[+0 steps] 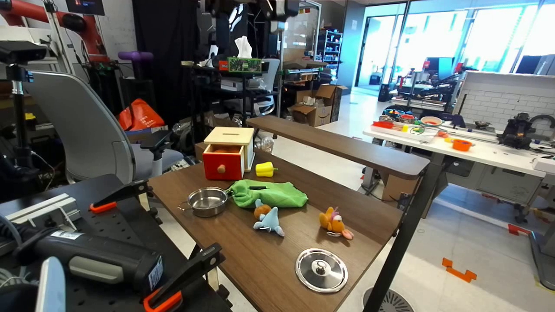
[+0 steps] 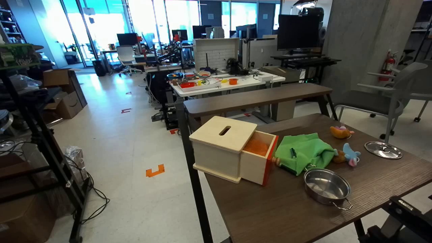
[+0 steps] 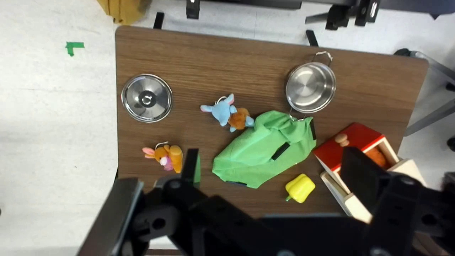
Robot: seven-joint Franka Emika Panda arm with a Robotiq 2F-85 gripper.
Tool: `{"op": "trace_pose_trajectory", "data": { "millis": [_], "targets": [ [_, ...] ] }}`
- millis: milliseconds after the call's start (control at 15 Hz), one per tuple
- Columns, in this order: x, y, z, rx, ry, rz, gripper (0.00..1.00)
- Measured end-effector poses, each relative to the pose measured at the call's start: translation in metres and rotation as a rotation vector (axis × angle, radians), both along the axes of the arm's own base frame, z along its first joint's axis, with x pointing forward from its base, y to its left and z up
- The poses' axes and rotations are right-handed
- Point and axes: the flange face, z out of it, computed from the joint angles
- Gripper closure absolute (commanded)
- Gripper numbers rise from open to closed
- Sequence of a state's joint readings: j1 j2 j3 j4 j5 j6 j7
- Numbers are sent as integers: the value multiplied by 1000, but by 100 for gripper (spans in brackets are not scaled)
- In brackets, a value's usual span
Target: Move the green towel to the right, close the drawer, move the plush toy to the left
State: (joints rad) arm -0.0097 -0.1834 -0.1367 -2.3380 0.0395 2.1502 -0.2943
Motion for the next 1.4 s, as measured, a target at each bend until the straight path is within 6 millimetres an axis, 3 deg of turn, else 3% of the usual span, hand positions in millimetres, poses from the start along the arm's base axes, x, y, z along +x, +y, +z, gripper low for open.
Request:
{"op": "trace_pose_trajectory", "data": {
  "millis": [133, 400, 733, 1000, 1400],
  "targets": [
    [27, 10, -31, -15, -12, -18, 0],
    [73, 36, -112, -33, 44, -22, 0],
    [109, 77, -200, -32, 113, -19, 0],
    [130, 103, -251, -35, 154, -5, 0],
    [149, 116, -315, -94, 190, 7, 0]
  ]
}}
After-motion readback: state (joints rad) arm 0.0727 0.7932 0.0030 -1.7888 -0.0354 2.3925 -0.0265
